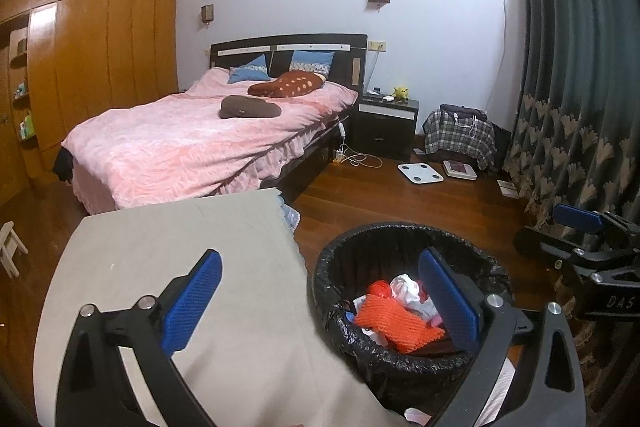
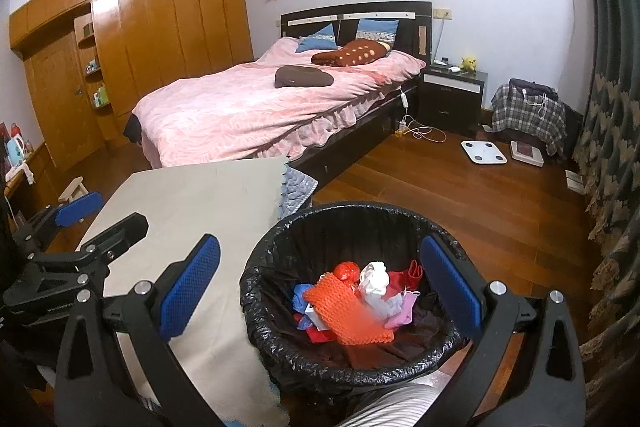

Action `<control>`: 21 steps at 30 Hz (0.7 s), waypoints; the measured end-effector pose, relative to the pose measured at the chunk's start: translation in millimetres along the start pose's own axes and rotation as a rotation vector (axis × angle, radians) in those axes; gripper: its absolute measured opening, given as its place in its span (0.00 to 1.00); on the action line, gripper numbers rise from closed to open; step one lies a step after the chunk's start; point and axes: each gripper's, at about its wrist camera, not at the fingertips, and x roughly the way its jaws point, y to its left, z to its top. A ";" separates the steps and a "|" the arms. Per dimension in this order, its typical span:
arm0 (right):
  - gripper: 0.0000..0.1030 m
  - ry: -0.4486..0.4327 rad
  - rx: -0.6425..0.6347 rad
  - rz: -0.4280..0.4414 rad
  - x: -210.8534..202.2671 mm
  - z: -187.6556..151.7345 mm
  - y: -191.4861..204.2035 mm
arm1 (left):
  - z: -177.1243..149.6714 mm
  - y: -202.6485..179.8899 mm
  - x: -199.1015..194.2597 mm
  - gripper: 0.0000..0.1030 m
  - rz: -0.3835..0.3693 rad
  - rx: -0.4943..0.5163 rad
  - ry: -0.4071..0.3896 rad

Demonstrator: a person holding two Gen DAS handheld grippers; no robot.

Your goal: Collect trash

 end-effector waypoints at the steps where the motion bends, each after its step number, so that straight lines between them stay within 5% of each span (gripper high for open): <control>1: 0.95 0.000 0.000 0.001 -0.4 0.0 0.1 | 0.0 0.1 -1.0 0.94 0.001 0.001 -0.002; 21: 0.95 0.000 -0.002 0.007 -1.2 -0.1 3.0 | -1.0 1.5 -2.4 0.94 0.011 0.007 -0.007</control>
